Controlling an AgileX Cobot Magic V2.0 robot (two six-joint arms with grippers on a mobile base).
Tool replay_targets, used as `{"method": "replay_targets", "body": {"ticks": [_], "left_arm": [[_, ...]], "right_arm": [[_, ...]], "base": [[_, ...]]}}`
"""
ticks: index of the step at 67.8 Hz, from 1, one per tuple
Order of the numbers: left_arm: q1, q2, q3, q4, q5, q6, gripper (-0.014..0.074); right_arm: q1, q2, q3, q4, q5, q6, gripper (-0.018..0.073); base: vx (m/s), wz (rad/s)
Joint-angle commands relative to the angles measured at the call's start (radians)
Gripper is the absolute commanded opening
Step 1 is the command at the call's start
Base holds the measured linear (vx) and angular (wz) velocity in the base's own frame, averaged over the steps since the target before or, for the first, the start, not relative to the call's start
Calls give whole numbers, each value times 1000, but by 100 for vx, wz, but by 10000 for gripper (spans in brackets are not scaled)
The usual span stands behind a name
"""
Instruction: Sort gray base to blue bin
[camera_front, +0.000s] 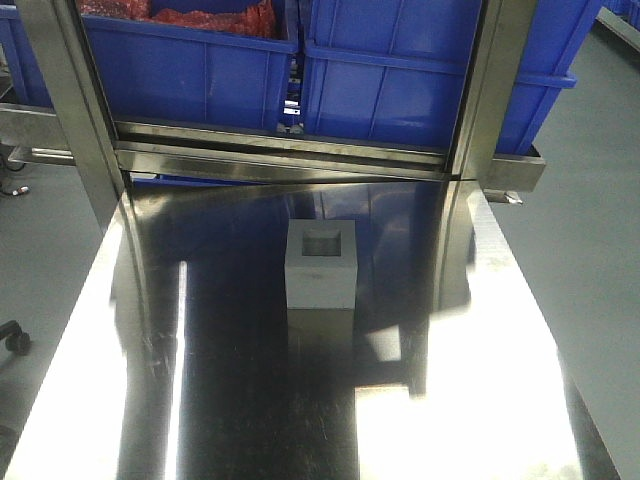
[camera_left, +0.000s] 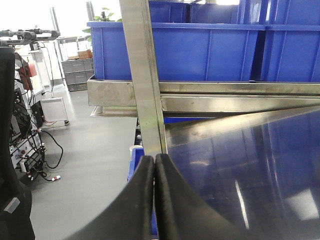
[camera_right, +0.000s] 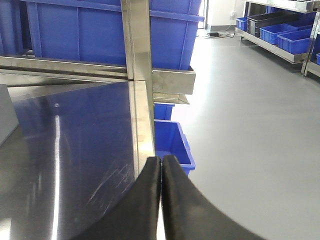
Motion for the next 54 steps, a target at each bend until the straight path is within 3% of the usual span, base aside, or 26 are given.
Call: {"method": "replay_targets", "body": {"ticks": [1, 41, 54], "left_arm": [[-4, -12, -21, -2, -72, -9, -8], [-4, -12, -21, -2, -81, -9, -8], [-4, -12, -31, -4, -181, -10, -8]], "right_arm": [[-5, 18, 2, -8, -74, -12, -5], [-5, 18, 2, -8, -74, -12, -5], [-5, 18, 2, -8, -74, -12, -5]], "base": [[0, 0], [0, 0], [0, 0]]}}
